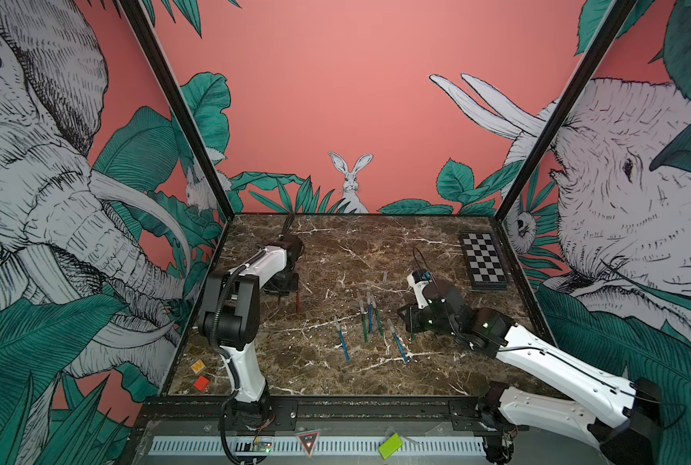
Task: Remove protective caps from carving knives
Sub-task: Place the protective sleeve at the center of the board.
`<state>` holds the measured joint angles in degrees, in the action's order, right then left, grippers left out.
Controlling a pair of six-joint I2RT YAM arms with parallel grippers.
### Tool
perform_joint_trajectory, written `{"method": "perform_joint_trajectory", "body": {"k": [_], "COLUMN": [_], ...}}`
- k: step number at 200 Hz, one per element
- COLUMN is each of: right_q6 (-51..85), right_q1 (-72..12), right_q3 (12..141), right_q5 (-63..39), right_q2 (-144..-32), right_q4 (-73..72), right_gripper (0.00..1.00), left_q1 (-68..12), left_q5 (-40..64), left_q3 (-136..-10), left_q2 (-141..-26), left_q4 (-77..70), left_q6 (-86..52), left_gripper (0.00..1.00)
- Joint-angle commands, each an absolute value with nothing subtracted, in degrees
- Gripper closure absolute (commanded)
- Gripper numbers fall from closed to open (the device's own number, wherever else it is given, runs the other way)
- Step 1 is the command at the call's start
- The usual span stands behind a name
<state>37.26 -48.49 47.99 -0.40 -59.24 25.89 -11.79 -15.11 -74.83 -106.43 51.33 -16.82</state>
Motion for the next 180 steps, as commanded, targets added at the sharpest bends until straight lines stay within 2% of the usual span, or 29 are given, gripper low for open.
{"method": "perform_joint_trajectory", "body": {"k": [1, 78, 180], "right_q6": [37.4, 38.0, 38.3], "right_q1": [-48.5, -48.6, -48.7], "right_q3": [47.9, 47.5, 47.6], "right_q5": [0.2, 0.6, 1.2], "right_q2": [-58.6, -57.3, -56.7], "right_q4": [25.8, 26.5, 27.1], "right_gripper": [1.0, 1.0, 1.0], "left_q1": [-12.5, -16.4, -17.0], "left_q5": [-13.9, -14.2, -13.4], "left_q3": [-73.9, -74.9, -71.7], "left_q2": [-107.4, -112.2, -112.2], "left_q4": [51.0, 49.2, 47.2], "left_q6": [-17.6, -19.5, -21.6], "left_gripper": [1.0, 1.0, 1.0]}}
